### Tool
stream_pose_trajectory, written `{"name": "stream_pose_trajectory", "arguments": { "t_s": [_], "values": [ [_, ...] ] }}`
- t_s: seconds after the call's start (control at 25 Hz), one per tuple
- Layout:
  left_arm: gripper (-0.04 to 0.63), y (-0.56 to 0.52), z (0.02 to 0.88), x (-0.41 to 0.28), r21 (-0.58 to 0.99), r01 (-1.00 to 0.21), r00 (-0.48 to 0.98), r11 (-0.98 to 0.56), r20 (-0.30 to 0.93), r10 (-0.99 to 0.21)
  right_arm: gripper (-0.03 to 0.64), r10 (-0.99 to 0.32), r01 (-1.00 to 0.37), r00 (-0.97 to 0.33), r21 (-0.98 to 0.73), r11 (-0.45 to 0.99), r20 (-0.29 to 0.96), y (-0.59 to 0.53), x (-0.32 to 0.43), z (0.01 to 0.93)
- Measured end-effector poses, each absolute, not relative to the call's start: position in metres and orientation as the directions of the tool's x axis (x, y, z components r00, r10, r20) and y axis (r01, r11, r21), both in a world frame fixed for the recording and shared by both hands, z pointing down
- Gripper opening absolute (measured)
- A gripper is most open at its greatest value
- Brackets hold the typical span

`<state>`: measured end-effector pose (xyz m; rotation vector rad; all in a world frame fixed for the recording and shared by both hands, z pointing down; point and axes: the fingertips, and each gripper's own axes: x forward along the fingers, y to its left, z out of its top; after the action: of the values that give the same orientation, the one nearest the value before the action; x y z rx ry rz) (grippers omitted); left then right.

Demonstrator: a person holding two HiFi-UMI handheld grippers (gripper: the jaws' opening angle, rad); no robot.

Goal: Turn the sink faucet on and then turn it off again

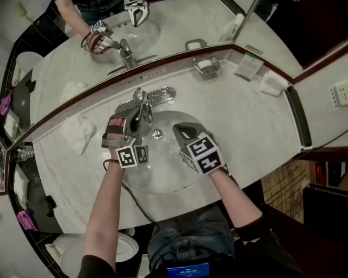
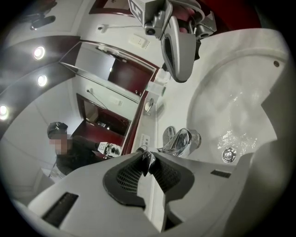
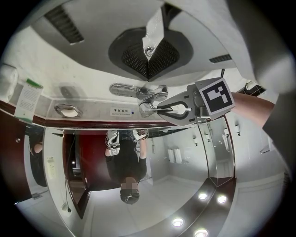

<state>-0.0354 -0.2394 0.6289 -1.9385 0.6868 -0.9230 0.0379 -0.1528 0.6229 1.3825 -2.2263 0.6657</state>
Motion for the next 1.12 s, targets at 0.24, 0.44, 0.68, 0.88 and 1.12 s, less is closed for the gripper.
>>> {"name": "stream_pose_trajectory", "arguments": {
  "t_s": [0.24,0.44,0.68,0.88,1.12],
  "values": [
    [0.192,-0.221,0.623,-0.044,-0.84,-0.085,0.558,-0.536,0.406,-0.724,0.021,-0.69,-0.901,-0.417,-0.171,0.398,0.592,-0.147,0.034,0.613],
    [0.192,-0.198,0.588,-0.071,-0.836,-0.108,0.531,-0.537,0.408,-0.743,0.021,-0.686,-0.893,-0.429,-0.163,0.419,0.588,-0.137,0.027,0.59],
    [0.085,-0.153,0.523,-0.093,-0.783,-0.254,0.508,-0.568,0.392,-0.767,0.021,-0.675,-0.875,-0.451,-0.138,0.465,0.584,-0.117,0.02,0.565],
    [0.002,-0.117,0.47,-0.1,-0.666,-0.437,0.5,-0.604,0.378,-0.779,0.021,-0.67,-0.858,-0.471,-0.119,0.501,0.574,-0.1,0.013,0.536],
    [0.0,-0.091,0.434,-0.103,-0.221,-0.719,0.548,-0.659,0.401,-0.734,0.021,-0.684,-0.858,-0.473,-0.113,0.501,0.555,-0.086,0.026,0.513]
  ]
}}
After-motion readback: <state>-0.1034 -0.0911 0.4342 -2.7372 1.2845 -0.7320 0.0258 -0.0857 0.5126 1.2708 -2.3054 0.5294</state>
